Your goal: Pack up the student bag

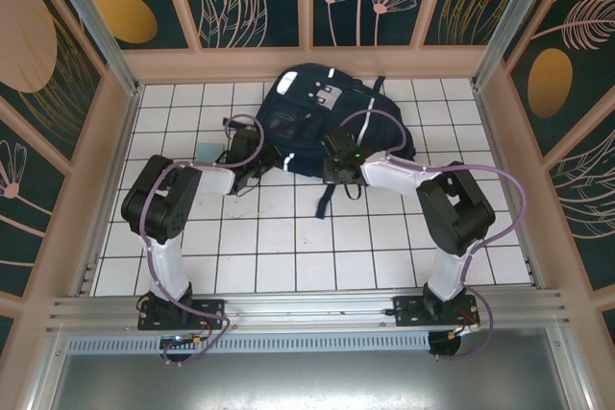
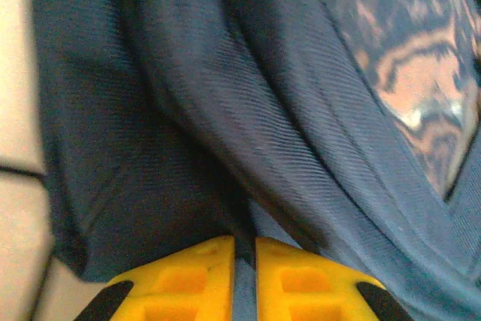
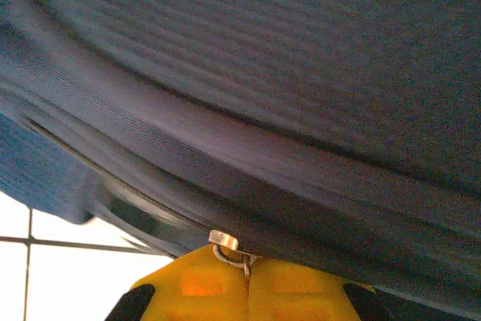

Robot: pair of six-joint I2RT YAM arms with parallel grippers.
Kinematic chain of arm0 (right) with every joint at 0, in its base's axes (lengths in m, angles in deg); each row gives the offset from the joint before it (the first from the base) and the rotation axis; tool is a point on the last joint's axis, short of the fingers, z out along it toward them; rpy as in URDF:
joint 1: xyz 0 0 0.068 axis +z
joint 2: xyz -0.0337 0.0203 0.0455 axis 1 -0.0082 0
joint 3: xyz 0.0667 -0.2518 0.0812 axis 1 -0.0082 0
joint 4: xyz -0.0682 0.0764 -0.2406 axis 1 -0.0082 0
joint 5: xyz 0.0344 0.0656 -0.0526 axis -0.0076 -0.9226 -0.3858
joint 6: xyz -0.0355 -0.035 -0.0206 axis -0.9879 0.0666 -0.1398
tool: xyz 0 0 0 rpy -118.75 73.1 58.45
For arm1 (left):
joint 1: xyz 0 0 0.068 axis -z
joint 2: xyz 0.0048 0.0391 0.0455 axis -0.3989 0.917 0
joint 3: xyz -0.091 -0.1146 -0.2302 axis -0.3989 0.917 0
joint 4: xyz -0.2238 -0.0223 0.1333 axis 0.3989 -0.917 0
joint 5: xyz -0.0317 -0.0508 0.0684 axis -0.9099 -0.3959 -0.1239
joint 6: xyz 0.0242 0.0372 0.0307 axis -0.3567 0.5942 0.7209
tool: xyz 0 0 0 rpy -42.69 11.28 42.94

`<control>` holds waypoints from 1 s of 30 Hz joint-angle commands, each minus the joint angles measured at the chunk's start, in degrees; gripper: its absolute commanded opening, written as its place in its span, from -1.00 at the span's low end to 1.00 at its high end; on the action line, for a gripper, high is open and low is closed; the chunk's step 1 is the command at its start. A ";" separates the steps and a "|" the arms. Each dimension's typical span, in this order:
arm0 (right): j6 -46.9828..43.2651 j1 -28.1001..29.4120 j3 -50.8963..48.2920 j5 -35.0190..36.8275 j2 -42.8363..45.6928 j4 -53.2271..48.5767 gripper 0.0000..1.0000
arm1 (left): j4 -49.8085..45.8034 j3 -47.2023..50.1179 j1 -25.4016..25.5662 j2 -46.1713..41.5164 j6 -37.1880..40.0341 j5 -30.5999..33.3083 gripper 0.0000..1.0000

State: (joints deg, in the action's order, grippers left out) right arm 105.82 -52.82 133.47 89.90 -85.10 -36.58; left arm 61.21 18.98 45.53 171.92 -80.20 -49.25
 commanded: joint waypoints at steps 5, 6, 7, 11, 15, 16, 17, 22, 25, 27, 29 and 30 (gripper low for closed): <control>-7.15 -5.05 -5.73 -1.23 5.97 -6.74 -1.00 | -7.24 -9.91 -3.05 4.25 6.33 10.54 -0.71; -7.61 -5.07 -6.02 -1.76 6.30 -6.57 -1.00 | -7.72 -10.56 -3.32 4.34 6.65 10.81 -0.70; -8.27 -5.07 -6.26 -2.46 6.65 -6.34 -1.00 | -8.15 -11.01 -3.64 4.31 6.88 10.88 -0.70; -12.68 -5.02 -6.00 -13.62 7.40 -3.54 -1.00 | -9.40 -12.59 -4.54 3.92 7.46 7.58 -0.45; -14.35 -2.90 -3.02 -24.33 6.54 1.01 -1.00 | -11.66 -11.99 -4.41 1.92 5.26 -2.43 0.05; -13.94 -2.54 -1.75 -26.29 5.92 2.49 -1.00 | -10.46 -9.93 -4.21 0.33 3.57 -4.98 0.13; -13.65 -2.31 -0.33 -28.46 5.08 3.75 -1.00 | -8.87 -7.41 -4.00 -1.43 1.61 -7.07 0.20; -11.91 -1.07 6.26 -34.28 0.45 8.06 -1.00 | -2.33 4.28 -1.83 -10.16 -6.30 -10.31 0.35; -11.16 0.22 9.66 -37.70 -2.45 9.47 -1.00 | 2.59 8.29 -0.03 -12.58 -11.60 -11.40 0.39; -11.26 1.50 11.56 -38.53 -3.82 9.21 -1.00 | 5.62 9.04 0.88 -12.29 -14.40 -12.31 0.40; -11.05 2.67 12.71 -39.15 -4.51 8.75 -1.00 | 8.33 8.79 1.64 -11.32 -16.75 -12.52 0.41; -10.92 3.07 12.64 -39.59 -4.57 8.91 -1.00 | 9.33 8.57 1.91 -10.83 -17.34 -12.45 0.41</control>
State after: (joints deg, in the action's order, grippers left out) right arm 96.25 -52.12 142.91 57.67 -89.76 -32.43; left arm 63.13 27.59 46.95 160.38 -92.03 -59.99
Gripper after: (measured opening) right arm 0.051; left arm 0.705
